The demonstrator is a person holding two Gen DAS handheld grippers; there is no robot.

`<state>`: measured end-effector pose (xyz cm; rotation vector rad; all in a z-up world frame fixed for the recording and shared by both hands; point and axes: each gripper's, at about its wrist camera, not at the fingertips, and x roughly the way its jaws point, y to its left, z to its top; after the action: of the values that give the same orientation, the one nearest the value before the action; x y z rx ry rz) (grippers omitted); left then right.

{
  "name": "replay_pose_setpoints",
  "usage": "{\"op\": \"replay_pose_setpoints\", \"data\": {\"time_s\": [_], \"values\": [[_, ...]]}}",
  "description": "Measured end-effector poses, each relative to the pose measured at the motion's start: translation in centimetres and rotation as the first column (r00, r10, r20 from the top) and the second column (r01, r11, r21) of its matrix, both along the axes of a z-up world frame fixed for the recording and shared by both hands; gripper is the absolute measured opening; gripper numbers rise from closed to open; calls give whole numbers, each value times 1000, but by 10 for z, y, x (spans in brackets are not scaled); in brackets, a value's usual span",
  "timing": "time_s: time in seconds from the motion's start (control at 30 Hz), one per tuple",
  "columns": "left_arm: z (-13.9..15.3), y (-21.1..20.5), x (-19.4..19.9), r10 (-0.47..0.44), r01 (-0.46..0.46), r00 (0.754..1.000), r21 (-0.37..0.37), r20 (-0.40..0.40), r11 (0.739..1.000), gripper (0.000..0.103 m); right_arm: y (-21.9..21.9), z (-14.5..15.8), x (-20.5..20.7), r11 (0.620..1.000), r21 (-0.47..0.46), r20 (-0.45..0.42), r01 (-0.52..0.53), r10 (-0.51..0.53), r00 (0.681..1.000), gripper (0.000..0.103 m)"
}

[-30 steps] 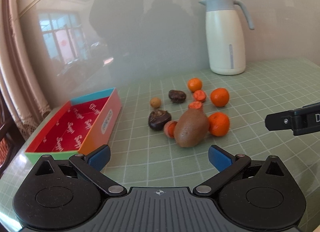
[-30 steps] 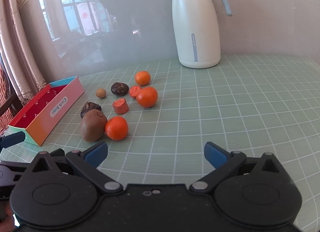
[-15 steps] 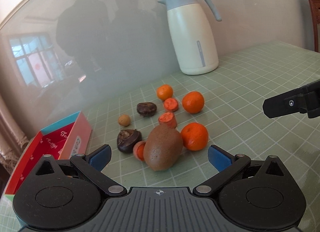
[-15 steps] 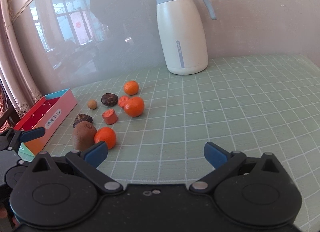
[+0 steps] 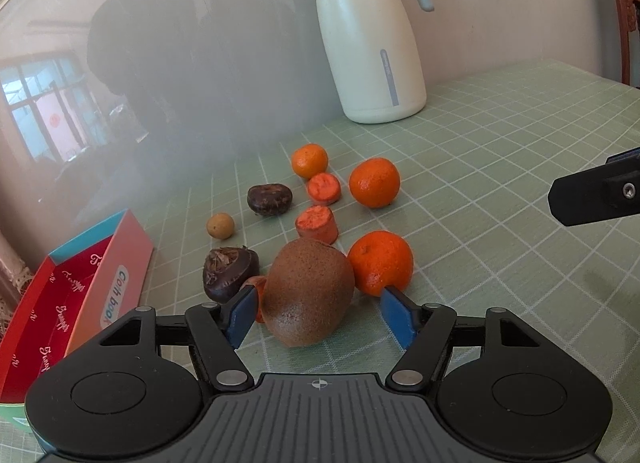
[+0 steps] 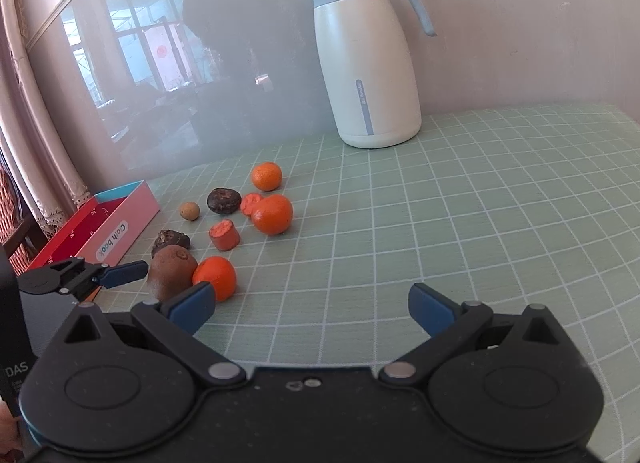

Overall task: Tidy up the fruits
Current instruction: 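Move the left gripper to the brown kiwi and close on it, then lift the kiwi with the left gripper and carry it over the red box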

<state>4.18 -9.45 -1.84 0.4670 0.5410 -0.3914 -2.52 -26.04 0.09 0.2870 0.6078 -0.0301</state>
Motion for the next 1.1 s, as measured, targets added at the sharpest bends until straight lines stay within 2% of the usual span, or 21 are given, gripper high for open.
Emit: {"op": "replay_pose_setpoints", "data": {"time_s": [0.13,0.17,0.2,0.33,0.43,0.63,0.83,0.93,1.1], "values": [[-1,-3,3,-2,2,1000,-5,1,1000,66,2,0,1,1000,-21,-2,-1,1,1000,103],[-2,-4,4,1,-1,1000,0,3,1000,61,3,0,1,1000,-22,-1,0,0,1000,103],[-2,-4,5,13,-13,1000,9,11,1000,46,2,0,1,1000,-19,-2,0,0,1000,103],[-2,-2,12,28,-28,1000,-7,0,1000,46,-1,-1,0,1000,-12,-4,8,-8,1000,103],[-4,-6,9,25,-25,999,20,28,999,46,-2,-2,0,1000,-11,-4,7,-7,1000,103],[-4,-7,4,32,-33,998,24,54,999,45,-2,1,-3,999,-40,11,32,-31,999,103],[2,0,4,58,-57,996,-11,61,998,45,-1,0,-2,998,-55,2,37,-37,999,103],[6,6,2,77,-75,995,-33,68,997,45,1,0,0,994,-94,-1,64,-65,998,103],[9,15,1,98,-94,993,-52,71,994,45,8,-2,4,965,-223,-10,140,-146,989,103]]}}
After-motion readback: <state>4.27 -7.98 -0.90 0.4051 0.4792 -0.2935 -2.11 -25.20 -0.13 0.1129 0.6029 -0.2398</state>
